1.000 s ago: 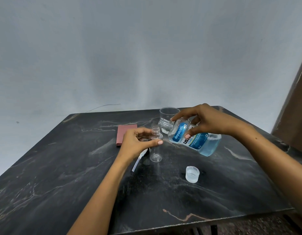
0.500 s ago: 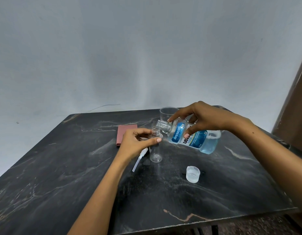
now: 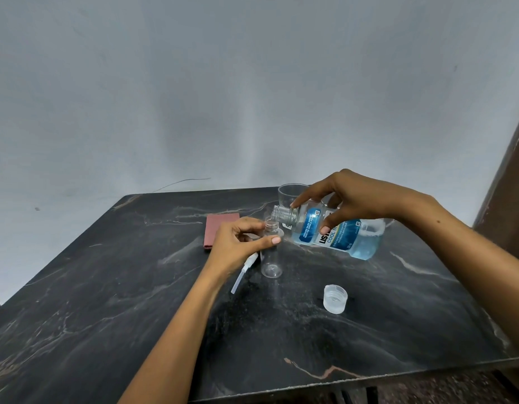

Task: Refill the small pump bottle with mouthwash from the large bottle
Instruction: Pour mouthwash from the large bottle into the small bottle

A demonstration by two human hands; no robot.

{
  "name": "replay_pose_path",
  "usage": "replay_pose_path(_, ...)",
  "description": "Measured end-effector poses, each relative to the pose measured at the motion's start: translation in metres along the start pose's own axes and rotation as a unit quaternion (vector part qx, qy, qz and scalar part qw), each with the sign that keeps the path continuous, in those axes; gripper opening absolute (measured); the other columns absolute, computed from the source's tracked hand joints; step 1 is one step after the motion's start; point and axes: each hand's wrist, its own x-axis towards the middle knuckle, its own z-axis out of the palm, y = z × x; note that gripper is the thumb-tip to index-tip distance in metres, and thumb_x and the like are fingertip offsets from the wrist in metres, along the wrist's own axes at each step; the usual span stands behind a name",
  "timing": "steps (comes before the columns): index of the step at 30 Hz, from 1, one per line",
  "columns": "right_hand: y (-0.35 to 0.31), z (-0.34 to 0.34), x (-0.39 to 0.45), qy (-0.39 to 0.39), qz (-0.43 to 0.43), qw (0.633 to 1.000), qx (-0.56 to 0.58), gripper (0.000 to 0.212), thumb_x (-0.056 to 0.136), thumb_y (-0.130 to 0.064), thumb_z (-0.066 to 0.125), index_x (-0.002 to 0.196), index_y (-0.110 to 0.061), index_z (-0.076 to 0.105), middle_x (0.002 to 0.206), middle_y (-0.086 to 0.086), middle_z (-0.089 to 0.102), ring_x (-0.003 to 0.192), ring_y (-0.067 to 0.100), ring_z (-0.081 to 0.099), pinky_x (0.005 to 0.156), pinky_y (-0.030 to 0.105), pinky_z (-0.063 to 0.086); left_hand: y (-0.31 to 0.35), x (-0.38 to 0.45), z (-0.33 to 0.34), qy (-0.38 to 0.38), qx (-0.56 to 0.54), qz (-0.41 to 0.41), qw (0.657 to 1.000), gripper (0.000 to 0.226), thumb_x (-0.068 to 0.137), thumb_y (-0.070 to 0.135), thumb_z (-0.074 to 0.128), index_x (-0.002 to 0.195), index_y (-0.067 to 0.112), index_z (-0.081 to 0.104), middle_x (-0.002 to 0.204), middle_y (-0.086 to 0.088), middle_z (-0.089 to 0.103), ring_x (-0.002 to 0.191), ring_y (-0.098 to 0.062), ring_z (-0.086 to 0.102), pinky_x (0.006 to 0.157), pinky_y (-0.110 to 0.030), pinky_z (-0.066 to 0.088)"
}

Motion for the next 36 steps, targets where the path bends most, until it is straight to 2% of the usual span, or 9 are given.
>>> replay_pose_path(5, -0.004, -0.003, 0.000, -0.008, 0.001, 1.000, -0.012, 0.056, 0.072, -0.017, 0.081, 0.123, -0.031, 0.062, 0.110, -0.016, 0.065, 0.098, 0.005, 0.060, 0.093, 0.034, 0.053, 0.000, 0.000, 0.000, 0.005, -0.006, -0.004, 1.000, 0.049, 0.056, 0.032, 0.086, 0.099, 0.011, 0.075, 0.090, -0.003, 0.074, 0.081, -0.011, 0.066, 0.078, -0.026, 0.055)
replay_pose_path(9, -0.005, -0.005, 0.000, -0.012, -0.001, 1.000, -0.025, 0.056, 0.071, -0.019, 0.081, 0.122, -0.033, 0.062, 0.100, -0.023, 0.062, 0.095, 0.003, 0.061, 0.091, 0.032, 0.053, -0.001, 0.000, 0.000, 0.007, -0.005, -0.005, 1.000, 0.050, 0.055, 0.034, 0.086, 0.098, 0.011, 0.075, 0.092, -0.008, 0.075, 0.087, -0.021, 0.068, 0.083, -0.033, 0.056)
replay_pose_path(14, -0.003, -0.005, 0.000, -0.014, 0.001, 1.000, -0.026, 0.057, 0.071, -0.018, 0.081, 0.123, -0.032, 0.062, 0.098, -0.029, 0.059, 0.094, 0.001, 0.060, 0.092, 0.030, 0.053, 0.000, 0.000, 0.000, 0.006, -0.010, -0.005, 1.000, 0.044, 0.056, 0.031, 0.086, 0.095, 0.012, 0.076, 0.091, -0.007, 0.075, 0.086, -0.020, 0.069, 0.082, -0.033, 0.057)
replay_pose_path(16, -0.003, -0.005, 0.000, -0.013, 0.000, 1.000, -0.026, 0.057, 0.071, -0.018, 0.081, 0.123, -0.033, 0.062, 0.100, -0.027, 0.060, 0.096, 0.002, 0.061, 0.092, 0.030, 0.053, -0.001, 0.000, 0.000, 0.004, -0.012, -0.006, 1.000, 0.042, 0.058, 0.028, 0.087, 0.095, 0.012, 0.076, 0.091, -0.007, 0.075, 0.087, -0.022, 0.069, 0.082, -0.032, 0.057)
replay_pose_path(19, -0.002, -0.006, 0.000, -0.011, -0.002, 1.000, -0.025, 0.057, 0.071, -0.018, 0.081, 0.122, -0.034, 0.062, 0.103, -0.023, 0.062, 0.099, 0.004, 0.061, 0.091, 0.030, 0.053, 0.000, 0.000, 0.000, 0.006, -0.019, -0.006, 1.000, 0.041, 0.055, 0.031, 0.087, 0.091, 0.015, 0.076, 0.089, -0.006, 0.075, 0.082, -0.015, 0.068, 0.075, -0.024, 0.056)
replay_pose_path(26, 0.001, -0.008, -0.001, -0.012, 0.002, 0.999, -0.031, 0.057, 0.070, -0.017, 0.082, 0.119, -0.038, 0.063, 0.102, -0.023, 0.064, 0.100, 0.004, 0.060, 0.089, 0.029, 0.054, 0.001, -0.001, 0.001, 0.006, -0.026, 0.002, 1.000, 0.026, 0.050, 0.039, 0.086, 0.074, 0.039, 0.076, 0.079, 0.010, 0.075, 0.077, -0.004, 0.068, 0.070, -0.017, 0.054)
replay_pose_path(32, 0.001, -0.008, -0.002, -0.013, 0.005, 0.999, -0.031, 0.056, 0.070, -0.017, 0.082, 0.120, -0.037, 0.063, 0.098, -0.026, 0.062, 0.098, 0.004, 0.060, 0.089, 0.030, 0.054, 0.000, 0.000, 0.001, 0.001, -0.034, 0.007, 0.999, 0.030, 0.050, 0.041, 0.086, 0.078, 0.034, 0.077, 0.084, 0.004, 0.077, 0.082, -0.011, 0.070, 0.074, -0.022, 0.056)
replay_pose_path(36, -0.002, -0.011, 0.001, -0.018, 0.004, 0.999, -0.041, 0.055, 0.070, -0.017, 0.081, 0.119, -0.037, 0.063, 0.091, -0.033, 0.059, 0.091, -0.008, 0.059, 0.087, 0.025, 0.054, -0.001, 0.000, 0.000, 0.000, -0.035, 0.011, 0.999, 0.032, 0.052, 0.036, 0.086, 0.081, 0.026, 0.078, 0.085, 0.001, 0.077, 0.082, -0.013, 0.071, 0.074, -0.022, 0.056)
